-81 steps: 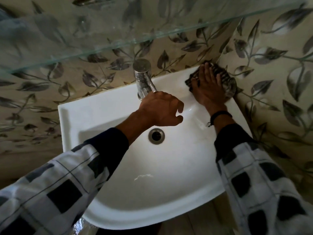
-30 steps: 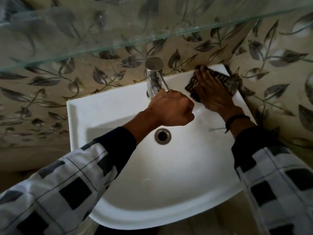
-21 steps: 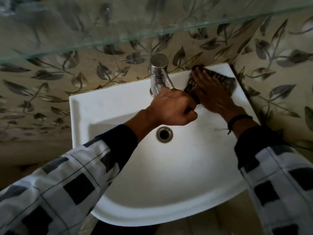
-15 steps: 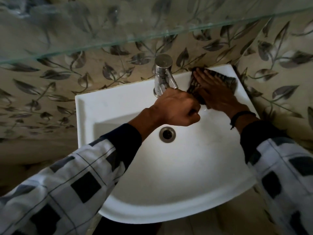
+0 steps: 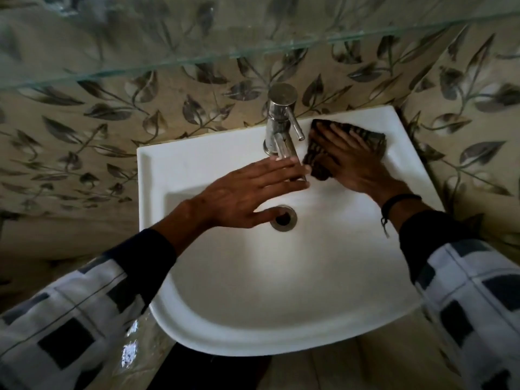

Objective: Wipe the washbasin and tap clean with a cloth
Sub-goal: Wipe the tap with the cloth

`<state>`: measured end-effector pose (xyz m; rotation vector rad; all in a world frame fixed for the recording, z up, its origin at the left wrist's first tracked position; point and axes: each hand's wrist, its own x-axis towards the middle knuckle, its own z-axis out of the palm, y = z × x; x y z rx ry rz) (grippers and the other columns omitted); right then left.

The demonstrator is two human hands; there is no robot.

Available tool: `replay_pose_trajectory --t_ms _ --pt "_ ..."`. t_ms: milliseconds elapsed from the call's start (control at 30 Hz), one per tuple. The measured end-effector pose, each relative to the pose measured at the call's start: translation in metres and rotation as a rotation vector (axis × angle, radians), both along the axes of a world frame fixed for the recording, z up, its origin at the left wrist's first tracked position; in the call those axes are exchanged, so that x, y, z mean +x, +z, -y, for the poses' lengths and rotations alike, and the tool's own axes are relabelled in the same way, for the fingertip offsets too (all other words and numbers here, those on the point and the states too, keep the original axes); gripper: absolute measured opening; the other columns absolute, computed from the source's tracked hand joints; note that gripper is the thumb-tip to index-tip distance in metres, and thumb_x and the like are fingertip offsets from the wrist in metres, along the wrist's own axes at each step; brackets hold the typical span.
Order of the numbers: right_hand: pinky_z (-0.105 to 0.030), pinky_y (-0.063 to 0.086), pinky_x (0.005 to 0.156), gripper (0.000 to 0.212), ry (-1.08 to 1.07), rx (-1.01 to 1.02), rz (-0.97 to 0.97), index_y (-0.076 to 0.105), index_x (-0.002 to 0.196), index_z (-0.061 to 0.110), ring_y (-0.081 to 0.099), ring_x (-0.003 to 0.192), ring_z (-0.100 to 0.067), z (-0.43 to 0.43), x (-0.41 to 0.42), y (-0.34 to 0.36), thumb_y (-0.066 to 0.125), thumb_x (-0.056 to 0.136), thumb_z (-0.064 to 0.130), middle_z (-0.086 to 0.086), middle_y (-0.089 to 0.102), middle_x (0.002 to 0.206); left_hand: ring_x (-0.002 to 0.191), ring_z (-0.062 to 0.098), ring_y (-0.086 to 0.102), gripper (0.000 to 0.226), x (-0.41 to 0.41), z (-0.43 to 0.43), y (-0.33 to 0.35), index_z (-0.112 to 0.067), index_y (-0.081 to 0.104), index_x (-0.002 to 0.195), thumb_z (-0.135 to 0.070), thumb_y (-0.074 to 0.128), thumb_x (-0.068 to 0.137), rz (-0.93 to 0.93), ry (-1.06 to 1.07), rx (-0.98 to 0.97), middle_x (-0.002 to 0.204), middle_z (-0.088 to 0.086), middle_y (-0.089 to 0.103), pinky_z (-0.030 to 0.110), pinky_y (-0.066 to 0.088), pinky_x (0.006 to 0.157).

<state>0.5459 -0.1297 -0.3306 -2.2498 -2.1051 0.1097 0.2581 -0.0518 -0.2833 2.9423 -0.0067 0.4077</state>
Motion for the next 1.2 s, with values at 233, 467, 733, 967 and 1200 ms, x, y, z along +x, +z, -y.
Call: replay_pose_trajectory --t_ms 233,467,733,967,1200 --pt "-0.042 0.014 0.121 0.056 0.023 0.077 -0.009 0.024 0.158 0.032 0.018 0.153 -0.015 -0.002 -0.030 -0.003 0.018 0.103 0.045 0.011 0.018 0.165 0.156 0.019 0.009 0.067 -0.052 -0.055 -0.022 -0.019 0.018 0.160 -0.044 0.047 0.105 -0.165 0.253 0.058 0.167 0.003 0.017 0.049 0.022 0.124" --pt "-0.043 0.023 0.119 0.057 -0.065 0.081 -0.005 0.028 0.157 0.030 0.026 0.150 -0.017 -0.012 -0.037 0.000 0.011 0.106 0.048 0.006 0.027 0.164 0.156 0.020 0.007 0.069 -0.052 -0.079 -0.038 -0.018 0.019 0.160 -0.050 0.044 0.105 -0.293 0.093 0.133 0.168 0.001 0.012 0.047 0.021 0.125" --pt "-0.043 0.019 0.121 0.060 -0.040 0.091 -0.030 0.020 0.158 0.031 0.022 0.152 -0.014 -0.018 -0.031 0.009 0.004 0.104 0.050 0.009 0.023 0.164 0.156 0.021 0.011 0.073 -0.052 -0.081 -0.043 -0.014 0.026 0.158 -0.046 0.055 0.100 -0.239 0.079 0.099 0.167 0.002 0.017 0.047 0.022 0.124" --pt "-0.042 0.017 0.123 0.061 0.057 0.096 -0.208 0.025 0.159 0.024 0.020 0.151 -0.010 -0.012 -0.029 0.004 0.017 0.104 0.050 0.008 0.024 0.164 0.155 0.023 0.014 0.073 -0.051 -0.079 -0.042 -0.014 0.030 0.157 -0.043 0.059 0.097 -0.227 0.072 0.082 0.167 0.004 0.020 0.047 0.024 0.124" --pt "-0.041 0.020 0.122 0.063 -0.047 0.144 -0.150 0.030 0.157 0.016 0.023 0.151 -0.017 -0.022 -0.062 -0.003 0.016 0.101 0.041 -0.003 0.025 0.164 0.155 0.023 0.014 0.074 -0.051 -0.080 -0.041 -0.014 0.028 0.157 -0.040 0.059 0.096 -0.235 0.077 0.089 0.167 0.004 0.019 0.048 0.025 0.123"
